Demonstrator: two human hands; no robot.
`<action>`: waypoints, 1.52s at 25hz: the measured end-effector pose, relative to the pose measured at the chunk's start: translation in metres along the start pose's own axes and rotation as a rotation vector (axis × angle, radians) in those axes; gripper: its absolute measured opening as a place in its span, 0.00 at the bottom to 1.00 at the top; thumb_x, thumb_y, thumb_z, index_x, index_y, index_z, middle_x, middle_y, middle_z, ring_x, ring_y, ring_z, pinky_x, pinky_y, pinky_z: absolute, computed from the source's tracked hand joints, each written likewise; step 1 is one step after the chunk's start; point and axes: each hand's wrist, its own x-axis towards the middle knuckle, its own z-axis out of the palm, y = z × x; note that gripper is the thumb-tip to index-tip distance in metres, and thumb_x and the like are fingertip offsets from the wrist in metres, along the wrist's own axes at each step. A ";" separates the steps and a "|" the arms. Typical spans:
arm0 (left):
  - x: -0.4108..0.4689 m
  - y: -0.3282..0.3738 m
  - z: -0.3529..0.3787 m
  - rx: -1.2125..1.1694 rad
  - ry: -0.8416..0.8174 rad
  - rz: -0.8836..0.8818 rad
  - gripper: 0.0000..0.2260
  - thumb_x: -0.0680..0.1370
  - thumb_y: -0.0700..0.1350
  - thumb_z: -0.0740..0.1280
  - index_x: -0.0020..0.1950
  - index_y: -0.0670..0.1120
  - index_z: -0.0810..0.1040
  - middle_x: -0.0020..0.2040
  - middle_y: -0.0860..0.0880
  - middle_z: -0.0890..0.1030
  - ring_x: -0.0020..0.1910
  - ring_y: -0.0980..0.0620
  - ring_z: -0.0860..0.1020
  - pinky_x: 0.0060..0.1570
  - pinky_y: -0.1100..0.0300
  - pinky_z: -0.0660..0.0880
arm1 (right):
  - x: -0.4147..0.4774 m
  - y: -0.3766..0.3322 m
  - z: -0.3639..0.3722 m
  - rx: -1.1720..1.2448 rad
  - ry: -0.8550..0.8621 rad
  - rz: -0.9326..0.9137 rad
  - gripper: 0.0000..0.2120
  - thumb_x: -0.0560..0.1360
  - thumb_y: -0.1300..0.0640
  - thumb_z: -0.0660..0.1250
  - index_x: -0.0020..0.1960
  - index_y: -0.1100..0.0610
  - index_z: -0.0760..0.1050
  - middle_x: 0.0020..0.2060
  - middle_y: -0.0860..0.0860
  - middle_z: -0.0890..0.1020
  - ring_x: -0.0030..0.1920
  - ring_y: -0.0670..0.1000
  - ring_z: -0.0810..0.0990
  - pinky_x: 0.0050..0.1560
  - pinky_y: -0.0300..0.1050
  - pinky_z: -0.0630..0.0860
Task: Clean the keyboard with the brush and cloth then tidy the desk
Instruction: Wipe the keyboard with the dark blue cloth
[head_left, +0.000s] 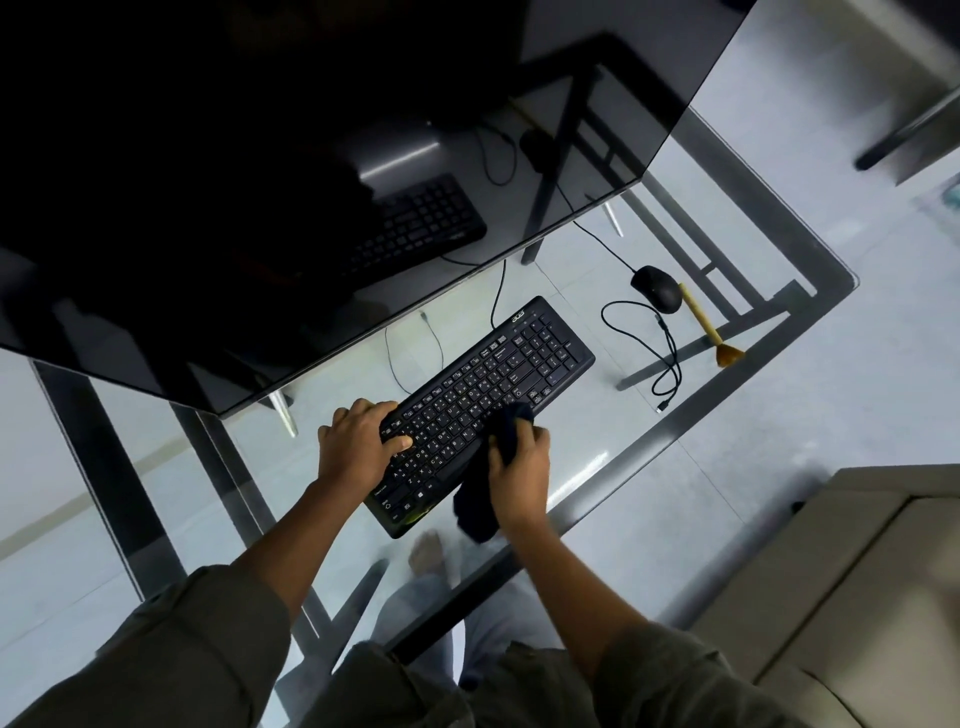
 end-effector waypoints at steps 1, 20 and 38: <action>0.001 0.000 0.000 -0.001 0.005 0.000 0.24 0.76 0.55 0.71 0.70 0.52 0.73 0.64 0.47 0.77 0.63 0.44 0.72 0.58 0.47 0.67 | -0.017 0.000 0.011 -0.025 -0.031 -0.026 0.19 0.78 0.52 0.65 0.68 0.51 0.69 0.59 0.53 0.71 0.52 0.56 0.78 0.61 0.56 0.76; -0.118 0.073 0.061 -0.339 0.437 -0.231 0.25 0.77 0.62 0.63 0.68 0.49 0.71 0.58 0.47 0.76 0.56 0.47 0.74 0.54 0.50 0.73 | 0.039 0.013 -0.029 -0.049 -0.830 -0.389 0.31 0.68 0.77 0.57 0.57 0.45 0.72 0.45 0.52 0.85 0.49 0.51 0.85 0.47 0.55 0.83; -0.136 0.064 0.136 -0.033 0.738 -0.428 0.23 0.68 0.35 0.73 0.62 0.48 0.78 0.57 0.40 0.79 0.50 0.38 0.76 0.47 0.46 0.73 | 0.163 -0.064 -0.023 -1.144 -0.903 -1.164 0.67 0.58 0.41 0.82 0.79 0.40 0.36 0.81 0.46 0.41 0.80 0.51 0.38 0.76 0.59 0.35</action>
